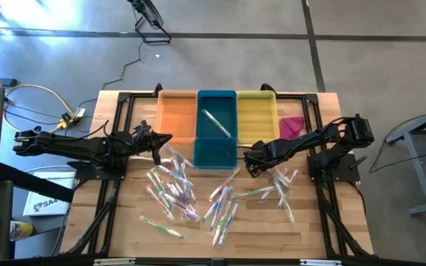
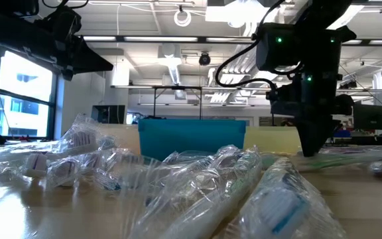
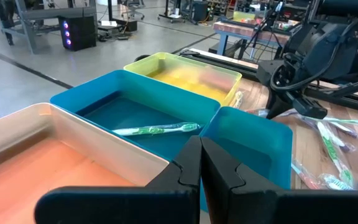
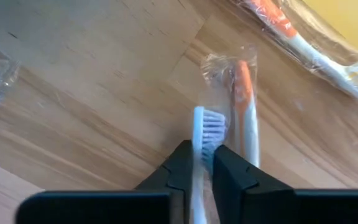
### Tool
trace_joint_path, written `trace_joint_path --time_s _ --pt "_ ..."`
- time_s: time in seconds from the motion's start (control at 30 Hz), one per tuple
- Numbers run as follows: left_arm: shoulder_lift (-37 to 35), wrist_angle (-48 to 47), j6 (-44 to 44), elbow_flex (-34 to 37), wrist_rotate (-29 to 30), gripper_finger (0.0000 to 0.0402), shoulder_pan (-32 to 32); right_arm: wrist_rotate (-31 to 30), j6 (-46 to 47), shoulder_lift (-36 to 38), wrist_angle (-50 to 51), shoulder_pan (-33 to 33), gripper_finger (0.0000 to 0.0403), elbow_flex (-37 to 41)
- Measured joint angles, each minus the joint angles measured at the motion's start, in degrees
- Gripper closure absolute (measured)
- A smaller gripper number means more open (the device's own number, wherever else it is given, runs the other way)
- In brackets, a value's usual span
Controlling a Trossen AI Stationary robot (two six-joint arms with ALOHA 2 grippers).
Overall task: Pick & Place Toothbrushes
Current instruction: Put the violet toothbrush into the yellow bin
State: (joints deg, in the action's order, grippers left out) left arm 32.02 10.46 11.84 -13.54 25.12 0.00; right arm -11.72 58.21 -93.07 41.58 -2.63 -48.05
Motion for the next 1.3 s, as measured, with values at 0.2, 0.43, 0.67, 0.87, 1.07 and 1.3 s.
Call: trace_joint_path --time_s 0.2,0.43,0.67,0.87,1.07,1.3 --pt "0.0 0.0 0.0 0.0 0.0 0.0401 0.0 3.2 -1.7 1.6 0.1 0.0 0.0387 0.0" --pt "0.0 0.0 0.0 0.0 0.0 0.0401 0.0 3.7 -4.5 7.8 -0.3 0.8 0.0390 0.0" --pt "0.0 0.0 0.0 0.0 0.0 0.0401 0.0 2.4 -8.5 15.4 -1.4 3.2 0.0390 0.0" --pt "0.0 0.0 0.0 0.0 0.0 0.0401 0.0 1.2 -13.4 20.8 -5.8 5.7 0.0390 0.0" --pt "0.0 0.0 0.0 0.0 0.0 0.0401 0.0 1.2 -19.1 24.9 -12.0 8.2 0.0390 -0.1" --pt "0.0 0.0 0.0 0.0 0.0 0.0401 0.0 1.2 -27.4 28.0 -19.5 11.2 0.0390 -0.1"
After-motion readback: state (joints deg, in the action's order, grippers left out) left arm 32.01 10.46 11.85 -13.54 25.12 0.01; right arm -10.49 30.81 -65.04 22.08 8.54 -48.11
